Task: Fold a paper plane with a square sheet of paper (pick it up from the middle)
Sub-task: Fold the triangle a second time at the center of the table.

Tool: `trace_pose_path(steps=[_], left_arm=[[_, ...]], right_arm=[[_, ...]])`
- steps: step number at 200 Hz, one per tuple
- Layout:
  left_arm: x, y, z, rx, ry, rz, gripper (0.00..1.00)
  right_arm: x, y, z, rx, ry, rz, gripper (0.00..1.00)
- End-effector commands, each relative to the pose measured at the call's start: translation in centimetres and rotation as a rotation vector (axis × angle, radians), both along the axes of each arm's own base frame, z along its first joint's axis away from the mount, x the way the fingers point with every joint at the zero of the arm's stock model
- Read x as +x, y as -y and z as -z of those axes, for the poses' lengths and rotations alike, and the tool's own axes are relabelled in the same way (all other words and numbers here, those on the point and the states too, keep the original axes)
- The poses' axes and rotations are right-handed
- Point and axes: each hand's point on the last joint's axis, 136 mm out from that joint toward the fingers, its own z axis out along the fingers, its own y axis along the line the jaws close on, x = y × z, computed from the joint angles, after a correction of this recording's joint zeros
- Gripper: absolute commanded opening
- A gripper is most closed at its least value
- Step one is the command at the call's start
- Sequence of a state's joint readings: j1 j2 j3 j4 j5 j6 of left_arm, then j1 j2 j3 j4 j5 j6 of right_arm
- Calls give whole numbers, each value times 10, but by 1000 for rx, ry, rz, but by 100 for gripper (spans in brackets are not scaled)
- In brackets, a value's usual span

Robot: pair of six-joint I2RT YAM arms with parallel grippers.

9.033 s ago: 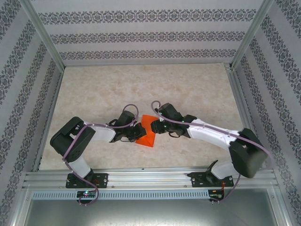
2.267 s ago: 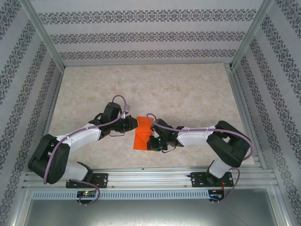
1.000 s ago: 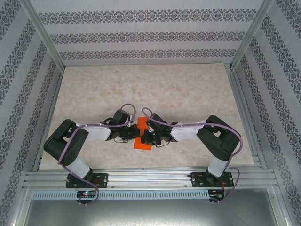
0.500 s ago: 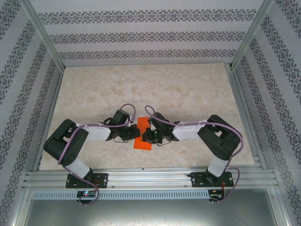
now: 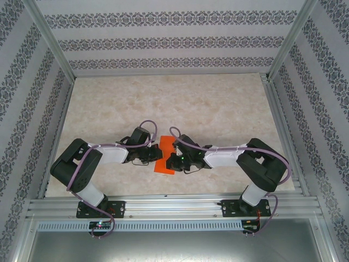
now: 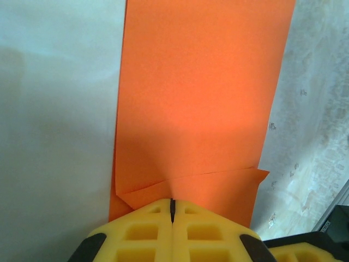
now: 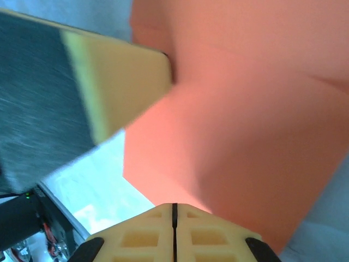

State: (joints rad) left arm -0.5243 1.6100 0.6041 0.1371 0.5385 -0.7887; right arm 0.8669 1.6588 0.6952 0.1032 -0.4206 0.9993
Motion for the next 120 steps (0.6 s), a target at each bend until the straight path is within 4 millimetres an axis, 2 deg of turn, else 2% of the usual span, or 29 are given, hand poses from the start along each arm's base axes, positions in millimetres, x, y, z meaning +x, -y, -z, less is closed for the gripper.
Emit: trace_pose_path(steps=[1,16,29,67,83,104,120], left_arm=[[-22,-25,30,142,-80,-20,4],[-21,-25,30,141,-78,-19,4],[-22,-25,30,143,-81,-21,4],[-22,-25,29,141,-80,-24,4],[-21,-24,29,137,-79,-23,4],[-21,-24,28,135,-78,-25,4],[-19,-23,27,129,-75,-24,4]], right_arm=[[-14,15,24,-55,-60,19,7],[-19,22,35,-87,-84,32,7],[-23,22,37,-84,-100,24,7],[-19,13,4,-12,-22,7,7],[-20,14,0,-3,-11,7,7],[-26,19,12,-20,-34,17,7],[-36,27,31,-70,-73,12,6]])
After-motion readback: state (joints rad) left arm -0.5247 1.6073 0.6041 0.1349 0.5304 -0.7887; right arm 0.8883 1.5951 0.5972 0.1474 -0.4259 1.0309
